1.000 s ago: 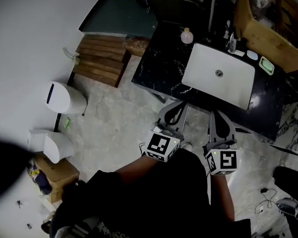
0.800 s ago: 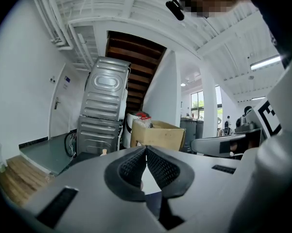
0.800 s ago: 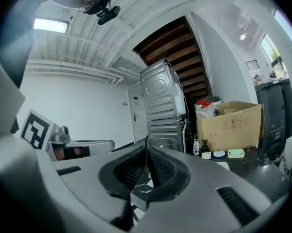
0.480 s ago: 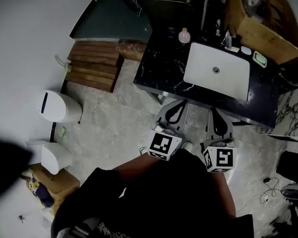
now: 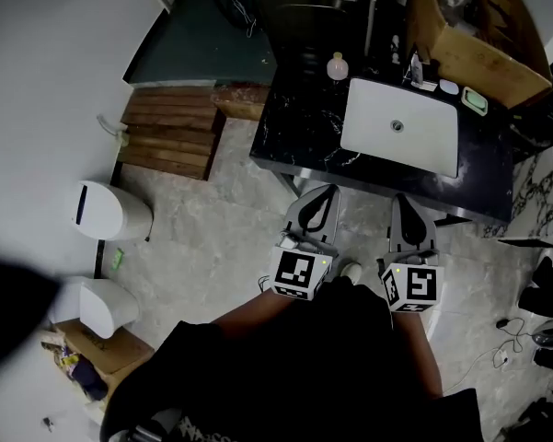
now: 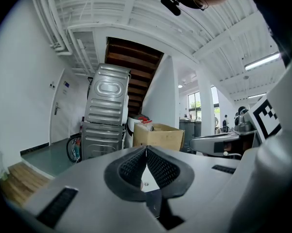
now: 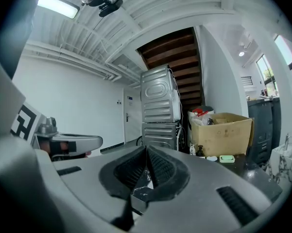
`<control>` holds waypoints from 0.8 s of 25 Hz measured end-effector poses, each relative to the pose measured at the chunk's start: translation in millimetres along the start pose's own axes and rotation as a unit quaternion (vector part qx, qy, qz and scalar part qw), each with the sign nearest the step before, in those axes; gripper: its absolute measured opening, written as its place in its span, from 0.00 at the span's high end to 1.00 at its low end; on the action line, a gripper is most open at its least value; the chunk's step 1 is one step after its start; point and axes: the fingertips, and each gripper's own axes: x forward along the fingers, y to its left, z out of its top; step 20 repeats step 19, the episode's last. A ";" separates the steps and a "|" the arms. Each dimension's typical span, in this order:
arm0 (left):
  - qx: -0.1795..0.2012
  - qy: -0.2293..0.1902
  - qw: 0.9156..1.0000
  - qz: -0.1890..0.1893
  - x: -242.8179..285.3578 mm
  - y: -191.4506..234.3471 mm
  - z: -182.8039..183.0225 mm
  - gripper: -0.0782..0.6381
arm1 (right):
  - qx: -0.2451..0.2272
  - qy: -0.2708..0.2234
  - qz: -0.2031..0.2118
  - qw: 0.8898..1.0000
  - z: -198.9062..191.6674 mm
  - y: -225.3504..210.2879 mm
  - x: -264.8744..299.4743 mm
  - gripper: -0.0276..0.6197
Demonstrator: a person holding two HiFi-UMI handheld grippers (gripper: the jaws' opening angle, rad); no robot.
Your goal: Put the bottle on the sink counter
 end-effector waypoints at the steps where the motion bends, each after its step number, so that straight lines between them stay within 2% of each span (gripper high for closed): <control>1: 0.000 -0.003 1.000 0.002 -0.9 1.2 1.2 0.87 | -0.003 -0.001 -0.006 1.000 0.4 -1.0 -1.2 0.90; 5: 0.000 -0.015 1.000 0.009 -1.6 3.0 4.8 0.87 | -0.009 -0.012 -0.025 1.000 6.2 -6.2 -5.1 0.90; 20: -0.001 -0.022 1.000 -0.010 7.0 -41.5 6.8 0.87 | -0.016 -0.021 0.001 1.000 10.2 -16.5 -31.2 0.90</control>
